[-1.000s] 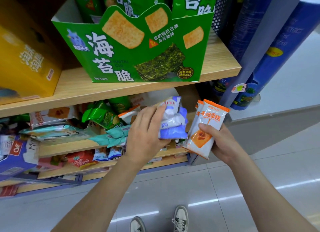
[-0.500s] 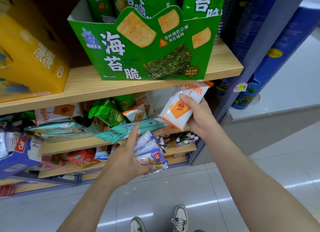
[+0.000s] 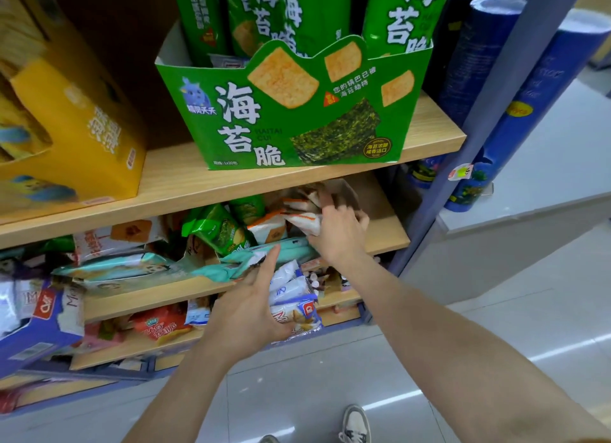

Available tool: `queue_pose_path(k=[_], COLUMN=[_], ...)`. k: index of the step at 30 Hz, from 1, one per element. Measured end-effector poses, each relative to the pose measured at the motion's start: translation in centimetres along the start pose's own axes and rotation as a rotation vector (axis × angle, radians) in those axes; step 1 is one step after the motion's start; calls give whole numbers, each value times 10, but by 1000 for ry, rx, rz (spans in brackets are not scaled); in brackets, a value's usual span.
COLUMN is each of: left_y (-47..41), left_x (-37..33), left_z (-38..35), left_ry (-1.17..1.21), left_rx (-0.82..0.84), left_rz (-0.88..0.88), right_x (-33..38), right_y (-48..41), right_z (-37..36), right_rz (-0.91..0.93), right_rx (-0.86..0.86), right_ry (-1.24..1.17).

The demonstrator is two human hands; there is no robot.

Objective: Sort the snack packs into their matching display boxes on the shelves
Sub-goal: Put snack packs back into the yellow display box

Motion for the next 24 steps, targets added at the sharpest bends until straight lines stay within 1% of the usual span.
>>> queue_pose_path(k=[3,5,6,8,10,13,15,17,20,24], left_y=[-3,-2,-2,-1,-2,-3,-3,-3,-4,-4], left_x=[4,5,5,4,2,-2,-4,-5,-7,-10], left_z=[1,3,3,4,3,2,2,1,-2,-4], left_ry=[-20,-15,-10,8,19,5,0,7,15,25], left_rx=[17,26,28,28,33,45,50,56,79,67], left_rz=[-16,-24,-27,-34,-44,-60,-72,-78,-64,-56], right_x=[-3,-7,-9,-12,-11,-8,-7,5,34,32], right_y=[-14,-20,-20,-15,-3,13,11,3,-1,2], right_z=[4,7,10,17,16,6,9,15,20,8], right_rz=[-63,-73,-65,-37,34,142,119,121,261,230], right_rx=[129,203,190,98,49,76,79,122,169,166], right_ry=[14,-3,-20,-71,-115,-80,-31,24,69,168])
Point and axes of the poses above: each hand's wrist, its own y-axis away from the middle knuckle, its own z-axis out of the back of the hand, x = y × z, the point moved 7 cm from there along -y, towards the middle knuckle, and after that the axes turned 7 degrees about x, right-handed, at the moved point
